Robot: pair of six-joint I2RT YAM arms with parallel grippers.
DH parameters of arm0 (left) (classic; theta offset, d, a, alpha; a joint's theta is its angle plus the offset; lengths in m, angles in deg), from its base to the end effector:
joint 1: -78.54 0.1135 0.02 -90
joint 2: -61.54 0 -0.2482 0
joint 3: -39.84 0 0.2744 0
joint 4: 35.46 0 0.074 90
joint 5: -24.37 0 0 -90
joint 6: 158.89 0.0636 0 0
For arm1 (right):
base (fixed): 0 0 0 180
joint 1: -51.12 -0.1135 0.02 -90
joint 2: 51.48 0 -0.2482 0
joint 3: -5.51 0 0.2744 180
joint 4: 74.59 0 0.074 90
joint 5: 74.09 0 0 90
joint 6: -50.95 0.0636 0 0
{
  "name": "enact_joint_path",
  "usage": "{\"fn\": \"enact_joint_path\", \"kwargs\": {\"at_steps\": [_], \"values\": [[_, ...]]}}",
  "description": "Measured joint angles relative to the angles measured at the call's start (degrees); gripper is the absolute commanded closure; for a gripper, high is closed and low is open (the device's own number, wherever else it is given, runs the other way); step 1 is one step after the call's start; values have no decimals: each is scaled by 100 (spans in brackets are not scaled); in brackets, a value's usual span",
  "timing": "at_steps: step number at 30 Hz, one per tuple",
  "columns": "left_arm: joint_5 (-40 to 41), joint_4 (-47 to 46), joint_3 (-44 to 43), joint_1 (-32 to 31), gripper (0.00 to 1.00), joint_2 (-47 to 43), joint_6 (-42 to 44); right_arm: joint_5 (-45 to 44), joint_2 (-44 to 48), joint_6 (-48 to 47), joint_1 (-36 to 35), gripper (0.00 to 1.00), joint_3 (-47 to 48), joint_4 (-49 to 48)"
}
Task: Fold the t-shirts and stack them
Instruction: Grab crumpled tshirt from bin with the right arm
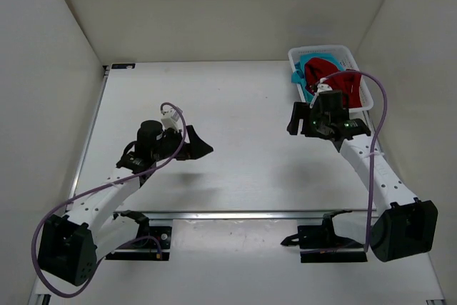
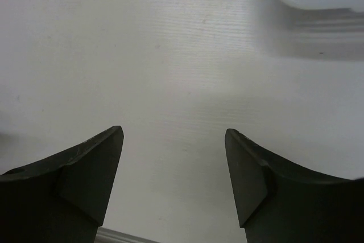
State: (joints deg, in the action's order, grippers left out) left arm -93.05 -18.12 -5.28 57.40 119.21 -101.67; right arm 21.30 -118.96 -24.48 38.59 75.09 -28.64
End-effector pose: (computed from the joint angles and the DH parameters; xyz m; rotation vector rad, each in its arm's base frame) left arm 0.2396 -0.1240 0.1986 0.0854 2.2080 -1.0497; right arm 0.2898 0.0705 0.2577 -0.0053 2.3577 0.3432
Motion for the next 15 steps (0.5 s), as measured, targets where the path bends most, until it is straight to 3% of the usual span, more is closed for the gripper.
{"fn": "enact_joint_path", "kwargs": {"at_steps": [3, 4, 5, 6, 7, 9, 10, 13, 15], "values": [[4, -221, 28, -116, 1, -39, 66, 133, -52, -39, 352, 47, 70, -151], [-9, -339, 42, -133, 2, -72, 74, 203, -90, -68, 496, 63, 107, -212], [-20, -452, 48, -144, 1, -101, 83, 282, -131, -81, 614, 69, 153, -293], [-37, -584, 52, -131, 1, -111, 90, 380, -201, -79, 754, 86, 225, -328], [-55, -713, 52, -118, 1, -101, 96, 428, -284, -116, 844, 96, 297, -382], [-66, -968, 74, -122, 3, -28, 92, 437, -546, -125, 973, 100, 566, -455], [-66, -1043, 81, -127, 28, 15, 83, 409, -675, -138, 997, 100, 713, -476], [-46, -1285, 127, -186, 80, 229, 24, 238, -1268, -192, 1025, 98, 1397, -627], [7, -1375, 144, -201, 82, 361, 120, 203, -1696, -249, 1071, 82, 1849, -826]]}}
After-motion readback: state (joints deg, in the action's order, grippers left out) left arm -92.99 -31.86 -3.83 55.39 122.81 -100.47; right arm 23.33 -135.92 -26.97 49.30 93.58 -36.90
